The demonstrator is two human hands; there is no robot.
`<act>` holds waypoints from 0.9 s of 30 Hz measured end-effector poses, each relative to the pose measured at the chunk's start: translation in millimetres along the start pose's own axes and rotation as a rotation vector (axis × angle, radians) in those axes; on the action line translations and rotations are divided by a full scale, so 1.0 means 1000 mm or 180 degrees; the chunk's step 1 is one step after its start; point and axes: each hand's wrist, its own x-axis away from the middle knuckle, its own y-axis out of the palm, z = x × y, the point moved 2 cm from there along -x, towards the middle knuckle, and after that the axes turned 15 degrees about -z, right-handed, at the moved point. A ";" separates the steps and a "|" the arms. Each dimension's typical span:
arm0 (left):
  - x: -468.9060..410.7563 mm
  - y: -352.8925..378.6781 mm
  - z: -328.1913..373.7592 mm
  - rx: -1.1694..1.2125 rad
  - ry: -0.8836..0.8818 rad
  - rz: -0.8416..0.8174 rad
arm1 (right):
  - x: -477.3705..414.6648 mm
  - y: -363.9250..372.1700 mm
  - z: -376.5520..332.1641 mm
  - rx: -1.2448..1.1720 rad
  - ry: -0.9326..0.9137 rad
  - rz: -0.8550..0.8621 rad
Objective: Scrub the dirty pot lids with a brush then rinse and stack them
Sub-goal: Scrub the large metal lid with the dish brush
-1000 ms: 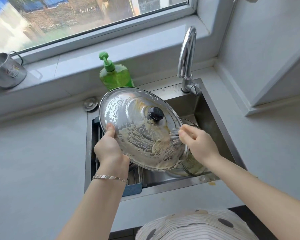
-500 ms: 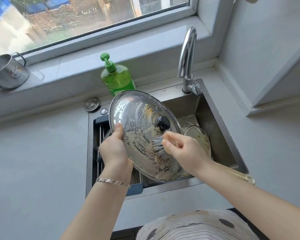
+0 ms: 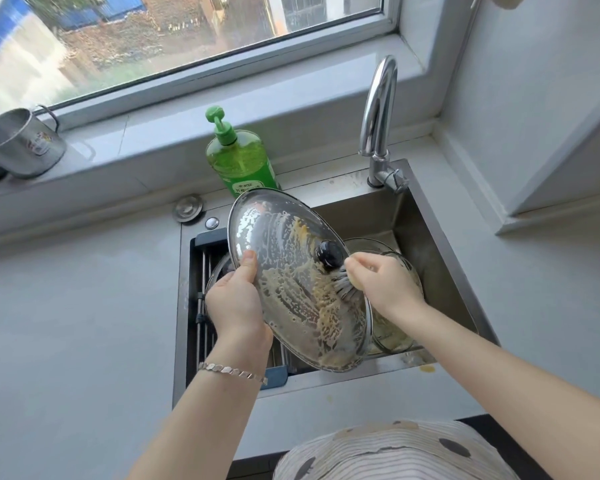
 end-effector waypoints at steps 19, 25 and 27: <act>0.012 0.002 -0.005 -0.1257 0.1004 -0.0574 | 0.007 0.001 -0.027 0.1776 -0.0363 0.0320; 0.017 -0.001 -0.002 -0.1234 0.1270 -0.0507 | -0.019 -0.003 -0.005 -0.0528 0.0343 -0.0355; 0.012 -0.003 -0.002 -0.0957 0.1230 -0.0427 | -0.013 0.004 0.003 -0.1389 0.0565 -0.0437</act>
